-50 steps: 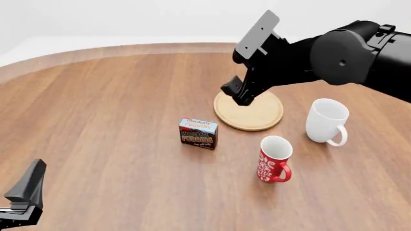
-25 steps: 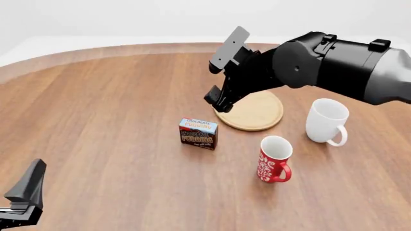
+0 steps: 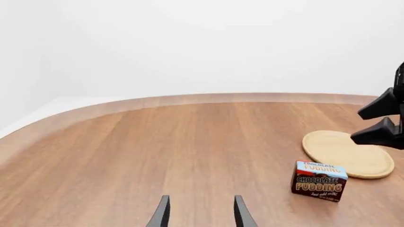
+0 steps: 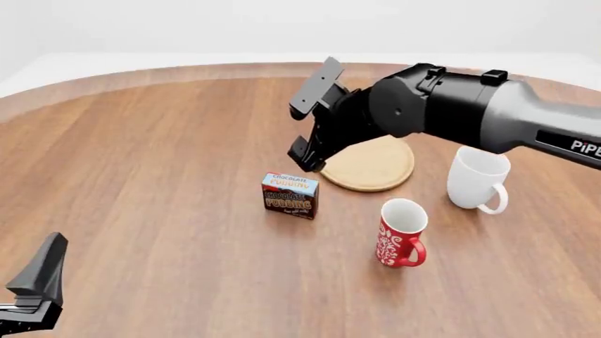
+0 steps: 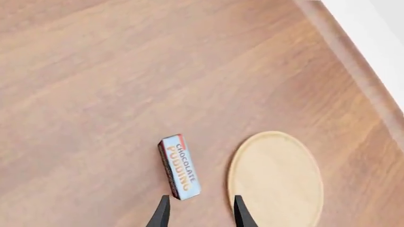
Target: Put the chocolate pudding to the left of the plate.
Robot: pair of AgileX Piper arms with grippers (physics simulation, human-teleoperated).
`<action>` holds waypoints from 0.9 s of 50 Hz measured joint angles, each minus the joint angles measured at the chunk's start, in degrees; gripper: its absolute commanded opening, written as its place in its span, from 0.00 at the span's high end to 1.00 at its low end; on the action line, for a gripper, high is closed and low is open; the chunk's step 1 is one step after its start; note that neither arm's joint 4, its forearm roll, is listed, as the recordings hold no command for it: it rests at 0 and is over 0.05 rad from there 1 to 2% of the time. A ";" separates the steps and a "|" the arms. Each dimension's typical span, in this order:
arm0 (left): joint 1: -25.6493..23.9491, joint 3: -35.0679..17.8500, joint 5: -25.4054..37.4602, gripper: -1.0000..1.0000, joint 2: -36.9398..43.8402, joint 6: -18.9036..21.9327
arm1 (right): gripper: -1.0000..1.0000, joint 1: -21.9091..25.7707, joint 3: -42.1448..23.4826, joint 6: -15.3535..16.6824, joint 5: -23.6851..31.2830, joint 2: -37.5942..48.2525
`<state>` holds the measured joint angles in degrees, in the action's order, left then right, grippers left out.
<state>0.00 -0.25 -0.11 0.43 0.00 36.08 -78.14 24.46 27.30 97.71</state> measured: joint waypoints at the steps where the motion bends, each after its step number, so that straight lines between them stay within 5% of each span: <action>1: 0.00 0.00 0.00 0.00 0.00 0.00 | 0.00 0.06 0.04 -0.09 -0.12 0.18; 45: 0.00 0.00 0.00 0.00 0.00 0.00 | 0.00 1.01 0.14 -2.51 -2.92 6.14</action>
<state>0.00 -0.25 -0.11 0.43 0.00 37.08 -78.00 21.95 24.38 103.84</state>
